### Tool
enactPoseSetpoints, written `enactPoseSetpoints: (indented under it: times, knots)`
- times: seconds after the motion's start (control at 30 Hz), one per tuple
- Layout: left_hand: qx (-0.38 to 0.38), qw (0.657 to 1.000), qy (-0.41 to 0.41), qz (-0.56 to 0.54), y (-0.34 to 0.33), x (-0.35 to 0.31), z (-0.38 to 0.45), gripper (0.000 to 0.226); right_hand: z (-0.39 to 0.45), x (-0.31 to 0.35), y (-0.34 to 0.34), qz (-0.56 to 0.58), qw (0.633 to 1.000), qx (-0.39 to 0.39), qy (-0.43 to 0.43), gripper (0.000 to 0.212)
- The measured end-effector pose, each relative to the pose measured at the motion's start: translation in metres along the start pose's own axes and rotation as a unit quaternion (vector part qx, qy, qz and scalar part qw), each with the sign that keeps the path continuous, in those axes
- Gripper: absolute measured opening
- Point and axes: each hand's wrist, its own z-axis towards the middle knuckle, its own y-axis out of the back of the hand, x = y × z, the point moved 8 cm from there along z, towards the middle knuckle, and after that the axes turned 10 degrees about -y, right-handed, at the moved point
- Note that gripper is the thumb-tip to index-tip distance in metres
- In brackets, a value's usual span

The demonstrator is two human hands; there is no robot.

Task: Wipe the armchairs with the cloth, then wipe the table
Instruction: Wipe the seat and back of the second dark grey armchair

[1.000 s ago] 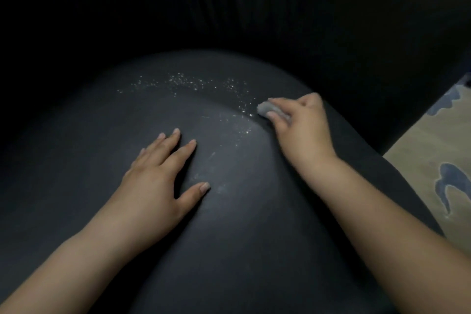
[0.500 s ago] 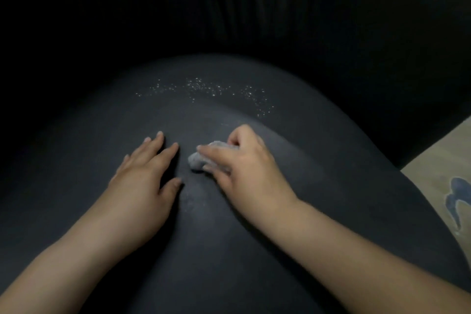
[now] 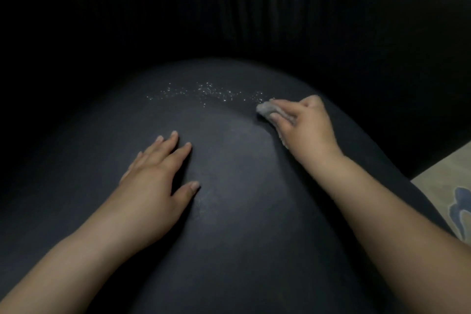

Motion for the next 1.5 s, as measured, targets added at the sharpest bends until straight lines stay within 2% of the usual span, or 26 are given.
enactPoseSetpoints:
  times: [0.03,0.17,0.23,0.33,0.37,0.47,0.53,0.67,0.7,0.73,0.83,0.87,0.9,1.0,1.03,1.07,1.17,1.2,1.23,1.3,1.37,1.4,1.43,1.5]
  knots:
    - [0.001,1.000,-0.001,0.003,0.000,0.001,0.003,0.073,0.000,0.000,-0.002,0.011,1.000,0.007,-0.006,0.030]
    - [0.000,1.000,-0.004,0.019,0.002,0.006,0.017,0.075,-0.036,0.041,-0.032,-0.011,0.984,0.085,0.158,0.031]
    - [0.000,0.999,-0.013,0.029,0.004,0.009,0.022,0.078,-0.009,0.028,-0.020,-0.023,0.990,0.056,0.129,0.031]
    - [0.016,0.995,-0.037,0.088,-0.002,0.011,0.025,0.085,0.040,-0.010,0.007,0.034,0.999,-0.003,-0.018,0.030]
    - [0.021,0.993,-0.042,0.106,-0.005,0.011,0.024,0.084,0.043,-0.012,0.004,0.041,0.999,-0.006,-0.032,0.030]
    - [0.038,0.990,-0.040,0.127,-0.012,0.012,0.024,0.077,0.024,0.018,-0.026,0.001,0.997,0.028,0.076,0.030]
    - [0.048,0.989,-0.038,0.131,-0.013,0.013,0.025,0.076,0.026,0.027,-0.031,-0.003,0.994,0.049,0.101,0.032]
    - [0.070,0.987,-0.037,0.143,-0.016,0.012,0.024,0.073,0.077,-0.007,-0.011,0.051,0.996,0.004,-0.075,0.036]
    - [0.073,0.986,-0.036,0.145,-0.016,0.012,0.024,0.073,0.079,-0.005,-0.016,0.052,0.996,0.007,-0.079,0.035]
    - [0.075,0.986,-0.034,0.145,-0.016,0.011,0.025,0.073,0.074,0.006,-0.026,0.052,0.997,0.019,-0.048,0.033]
    - [0.079,0.987,-0.034,0.139,-0.016,0.011,0.025,0.072,0.038,0.053,-0.060,0.012,0.989,0.077,0.129,0.031]
    - [0.079,0.987,-0.034,0.134,-0.016,0.012,0.025,0.072,0.038,0.058,-0.064,-0.002,0.985,0.085,0.152,0.032]
    - [0.077,0.988,-0.035,0.128,-0.016,0.012,0.026,0.073,0.048,0.057,-0.063,-0.006,0.987,0.081,0.142,0.034]
    - [0.077,0.990,-0.036,0.117,-0.016,0.013,0.025,0.075,0.092,0.029,-0.048,0.065,0.997,0.041,-0.018,0.037]
    - [0.074,0.990,-0.036,0.118,-0.017,0.014,0.025,0.074,0.095,0.028,-0.050,0.076,0.996,0.036,-0.039,0.035]
    - [0.073,0.990,-0.036,0.119,-0.017,0.014,0.025,0.074,0.090,0.037,-0.057,0.065,0.997,0.037,-0.015,0.033]
    - [0.070,0.991,-0.036,0.111,-0.017,0.014,0.025,0.071,0.052,0.081,-0.091,0.039,0.986,0.081,0.144,0.030]
    - [0.071,0.991,-0.037,0.109,-0.017,0.014,0.026,0.069,0.049,0.087,-0.099,0.024,0.982,0.097,0.163,0.031]
    - [0.071,0.991,-0.038,0.109,-0.016,0.015,0.025,0.069,0.057,0.087,-0.101,0.018,0.983,0.101,0.150,0.033]
    - [0.071,0.992,-0.038,0.102,-0.016,0.015,0.025,0.070,0.087,0.073,-0.093,0.054,0.993,0.085,0.062,0.034]
    - [0.065,0.993,-0.037,0.095,-0.017,0.015,0.025,0.072,0.106,0.060,-0.088,0.127,0.989,0.070,-0.033,0.021]
    - [0.060,0.993,-0.036,0.090,-0.017,0.015,0.024,0.074,0.103,0.064,-0.094,0.134,0.988,0.069,-0.031,0.016]
    - [0.055,0.994,-0.037,0.086,-0.016,0.016,0.025,0.076,0.094,0.076,-0.104,0.114,0.990,0.080,0.009,0.013]
    - [0.053,0.995,-0.040,0.077,-0.015,0.016,0.026,0.077,0.063,0.105,-0.125,0.070,0.985,0.110,0.117,0.025]
